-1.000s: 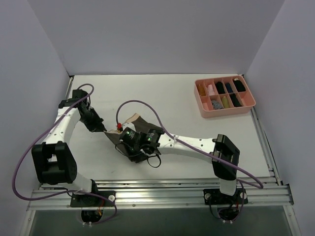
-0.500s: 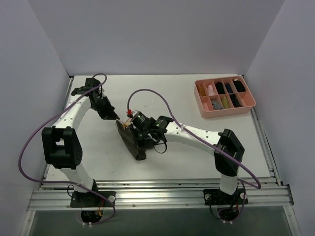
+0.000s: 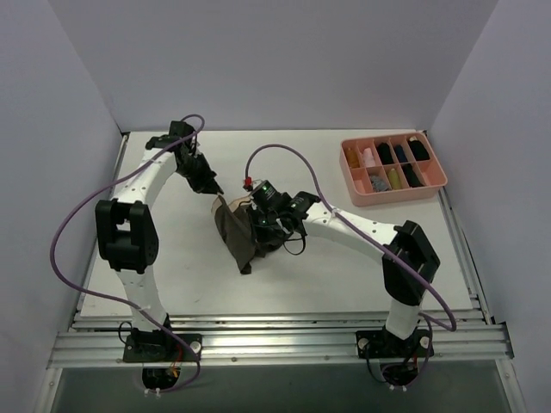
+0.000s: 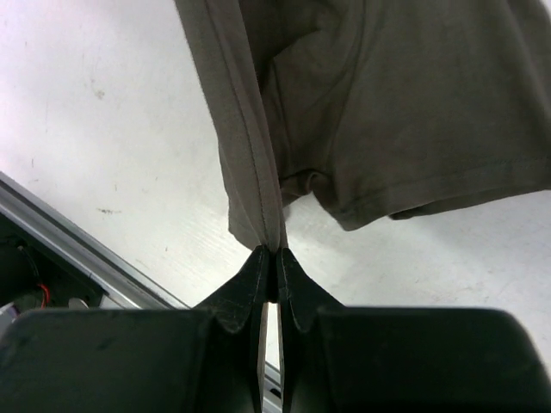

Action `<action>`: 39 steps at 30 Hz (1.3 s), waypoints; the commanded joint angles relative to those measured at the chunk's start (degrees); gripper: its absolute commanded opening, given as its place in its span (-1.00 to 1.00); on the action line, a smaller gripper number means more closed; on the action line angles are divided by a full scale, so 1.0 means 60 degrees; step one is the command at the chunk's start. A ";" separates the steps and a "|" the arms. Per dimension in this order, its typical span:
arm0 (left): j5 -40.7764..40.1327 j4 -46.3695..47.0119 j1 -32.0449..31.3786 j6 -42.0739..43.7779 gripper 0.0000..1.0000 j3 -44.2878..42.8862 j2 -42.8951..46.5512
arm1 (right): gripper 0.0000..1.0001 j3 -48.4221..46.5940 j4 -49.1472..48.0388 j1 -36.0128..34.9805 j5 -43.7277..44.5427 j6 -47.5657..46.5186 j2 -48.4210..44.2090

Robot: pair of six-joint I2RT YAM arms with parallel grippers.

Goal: Roll the underwear
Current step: Fold the underwear

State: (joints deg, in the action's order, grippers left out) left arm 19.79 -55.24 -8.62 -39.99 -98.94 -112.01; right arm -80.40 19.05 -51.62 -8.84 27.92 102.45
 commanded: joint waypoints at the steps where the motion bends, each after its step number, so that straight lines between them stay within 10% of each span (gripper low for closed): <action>1: 0.0041 0.0111 -0.0217 0.0233 -0.95 -0.0911 -0.0477 | -1.00 0.0011 -0.0054 0.0296 -0.0167 -0.0215 -0.0523; 20: 0.1769 0.1645 -0.1272 -0.0293 -0.80 -0.3770 -0.3786 | -1.00 0.1767 -0.1708 0.1995 0.0857 0.0209 -0.0537; 28: 0.2691 0.4957 -0.1712 -0.2035 -0.48 -0.4193 -0.4886 | -1.00 0.2867 -0.2823 0.2757 0.2483 0.0809 -0.0816; 32: 0.2839 0.4126 -0.1771 -0.1979 -0.05 -0.5248 -0.5618 | -0.70 0.2693 -0.2385 0.3299 0.2542 0.1030 -0.0495; 39: 0.2357 0.3774 -0.1421 -0.1014 0.12 -0.4269 -0.4464 | -0.60 0.1903 -0.1435 0.3446 0.2718 0.0533 -0.0319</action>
State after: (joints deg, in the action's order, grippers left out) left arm 34.72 -32.82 -19.05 -49.28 -125.89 -145.38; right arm -64.51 6.26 -30.79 4.54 32.84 101.34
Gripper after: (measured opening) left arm 0.552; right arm 0.190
